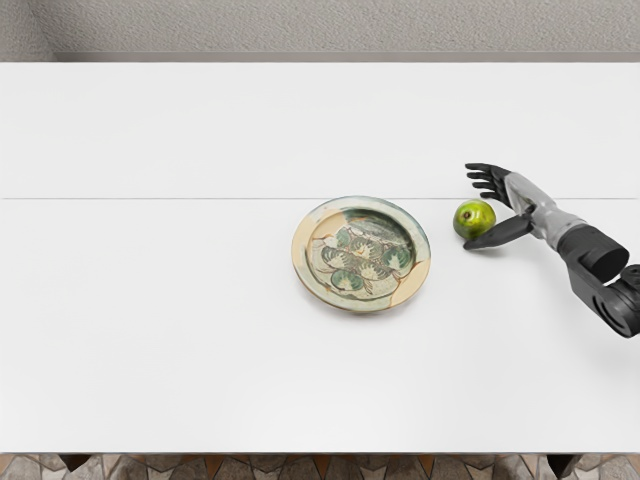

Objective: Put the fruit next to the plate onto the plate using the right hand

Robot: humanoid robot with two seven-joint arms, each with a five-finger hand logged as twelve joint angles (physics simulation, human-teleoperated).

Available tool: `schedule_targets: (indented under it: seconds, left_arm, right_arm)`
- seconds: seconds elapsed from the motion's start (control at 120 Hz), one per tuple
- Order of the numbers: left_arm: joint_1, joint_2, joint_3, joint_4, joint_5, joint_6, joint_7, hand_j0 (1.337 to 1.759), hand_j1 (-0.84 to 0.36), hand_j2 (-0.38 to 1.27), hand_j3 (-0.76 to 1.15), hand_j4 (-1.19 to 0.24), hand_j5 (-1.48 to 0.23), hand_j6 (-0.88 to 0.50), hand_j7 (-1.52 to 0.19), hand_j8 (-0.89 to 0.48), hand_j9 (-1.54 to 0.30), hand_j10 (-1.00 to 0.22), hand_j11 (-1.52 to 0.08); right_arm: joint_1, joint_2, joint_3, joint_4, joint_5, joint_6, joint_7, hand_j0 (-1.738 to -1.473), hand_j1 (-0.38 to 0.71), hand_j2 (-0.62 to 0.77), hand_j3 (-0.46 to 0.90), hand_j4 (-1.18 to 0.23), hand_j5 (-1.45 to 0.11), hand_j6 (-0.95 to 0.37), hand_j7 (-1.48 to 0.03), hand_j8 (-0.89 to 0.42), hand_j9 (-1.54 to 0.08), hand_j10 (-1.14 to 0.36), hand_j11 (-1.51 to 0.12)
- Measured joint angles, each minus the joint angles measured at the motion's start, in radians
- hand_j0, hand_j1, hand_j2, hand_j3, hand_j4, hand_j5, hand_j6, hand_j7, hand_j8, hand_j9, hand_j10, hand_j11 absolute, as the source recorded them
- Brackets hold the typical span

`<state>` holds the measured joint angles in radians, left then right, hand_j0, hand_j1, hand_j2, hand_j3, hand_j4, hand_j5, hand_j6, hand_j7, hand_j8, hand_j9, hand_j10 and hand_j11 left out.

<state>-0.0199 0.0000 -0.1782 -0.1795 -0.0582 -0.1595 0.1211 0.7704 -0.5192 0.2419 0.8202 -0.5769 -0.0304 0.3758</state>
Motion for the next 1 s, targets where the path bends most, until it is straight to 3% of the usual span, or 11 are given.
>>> schedule_targets:
  seconds: [0.383, 0.442, 0.492, 0.517, 0.733, 0.783, 0.792, 0.817, 0.833, 0.975, 1.0]
  left_arm:
    - [0.0, 0.0, 0.0, 0.0, 0.0, 0.0, 0.0, 1.658, 0.35, 0.0, 0.0, 0.0, 0.0, 0.0, 0.0, 0.0, 0.0, 0.0, 0.0]
    - [0.0, 0.0, 0.0, 0.0, 0.0, 0.0, 0.0, 1.658, 0.35, 0.0, 0.0, 0.0, 0.0, 0.0, 0.0, 0.0, 0.0, 0.0, 0.0]
    - [0.0, 0.0, 0.0, 0.0, 0.0, 0.0, 0.0, 1.658, 0.35, 0.0, 0.0, 0.0, 0.0, 0.0, 0.0, 0.0, 0.0, 0.0, 0.0]
    - [0.0, 0.0, 0.0, 0.0, 0.0, 0.0, 0.0, 1.658, 0.35, 0.0, 0.0, 0.0, 0.0, 0.0, 0.0, 0.0, 0.0, 0.0, 0.0]
    - [0.0, 0.0, 0.0, 0.0, 0.0, 0.0, 0.0, 1.658, 0.35, 0.0, 0.0, 0.0, 0.0, 0.0, 0.0, 0.0, 0.0, 0.0, 0.0]
    - [0.0, 0.0, 0.0, 0.0, 0.0, 0.0, 0.0, 1.658, 0.35, 0.0, 0.0, 0.0, 0.0, 0.0, 0.0, 0.0, 0.0, 0.0, 0.0]
    - [-0.001, 0.0, 0.0, 0.0, 0.0, 0.0, 0.0, 1.658, 0.35, 0.0, 0.0, 0.0, 0.0, 0.0, 0.0, 0.0, 0.0, 0.0, 0.0]
    - [0.0, 0.0, 0.0, 0.0, 0.0, 0.0, 0.0, 1.658, 0.35, 0.0, 0.0, 0.0, 0.0, 0.0, 0.0, 0.0, 0.0, 0.0, 0.0]
    - [0.0, 0.0, 0.0, 0.0, 0.0, 0.0, 0.0, 1.658, 0.35, 0.0, 0.0, 0.0, 0.0, 0.0, 0.0, 0.0, 0.0, 0.0, 0.0]
    - [0.0, 0.0, 0.001, 0.0, 0.0, 0.0, 0.0, 1.658, 0.35, 0.0, 0.0, 0.0, 0.0, 0.0, 0.0, 0.0, 0.0, 0.0, 0.0]
    - [0.0, 0.0, 0.001, 0.0, 0.0, 0.0, 0.0, 1.658, 0.35, 0.0, 0.0, 0.0, 0.0, 0.0, 0.0, 0.0, 0.0, 0.0, 0.0]
  right_arm:
    - [0.008, 0.035, -0.001, -0.018, 0.001, 0.0, 0.0, -1.658, -0.09, -0.03, 0.0, -0.22, -0.28, -0.22, -0.28, -0.22, -0.28, -0.22, -0.28]
    - [0.009, 0.039, 0.0, -0.019, 0.001, 0.0, 0.002, -1.658, -0.07, -0.03, 0.0, -0.23, -0.3, -0.23, -0.3, -0.24, -0.3, -0.17, -0.4]
    - [0.009, 0.042, -0.001, -0.02, 0.001, 0.001, 0.002, -1.658, -0.05, -0.04, 0.0, -0.25, -0.31, -0.24, -0.32, -0.25, -0.31, -0.18, -0.38]
    - [0.009, 0.042, 0.0, -0.02, 0.001, 0.0, 0.003, -1.658, -0.05, -0.04, 0.0, -0.25, -0.32, -0.25, -0.32, -0.26, -0.32, -0.13, -0.5]
    - [0.007, 0.042, -0.002, -0.021, 0.0, 0.005, 0.006, -1.658, 0.01, -0.05, 0.0, -0.31, -0.4, -0.31, -0.4, -0.31, -0.4, -0.13, -0.47]
    - [0.006, 0.041, -0.001, -0.021, 0.0, 0.006, 0.01, -1.658, 0.03, -0.06, 0.0, -0.33, -0.42, -0.32, -0.42, -0.33, -0.42, -0.17, -0.39]
    - [0.006, 0.041, -0.001, -0.021, 0.0, 0.006, 0.012, -1.658, 0.04, -0.06, 0.0, -0.33, -0.42, -0.33, -0.42, -0.33, -0.42, -0.14, -0.48]
    - [0.004, 0.04, -0.002, -0.021, 0.0, 0.007, 0.014, -1.658, 0.04, -0.06, 0.0, -0.34, -0.43, -0.33, -0.43, -0.34, -0.43, -0.15, -0.46]
    - [0.004, 0.04, -0.001, -0.021, 0.0, 0.007, 0.015, -1.658, 0.04, -0.06, 0.0, -0.34, -0.43, -0.34, -0.44, -0.34, -0.43, -0.13, -0.53]
    - [0.001, 0.038, -0.002, -0.024, -0.001, 0.011, 0.024, -1.658, 0.09, -0.08, 0.0, -0.38, -0.49, -0.38, -0.49, -0.38, -0.49, -0.19, -0.38]
    - [0.001, 0.038, -0.003, -0.024, -0.001, 0.011, 0.025, -1.658, 0.1, -0.08, 0.0, -0.39, -0.5, -0.39, -0.5, -0.39, -0.5, -0.16, -0.43]
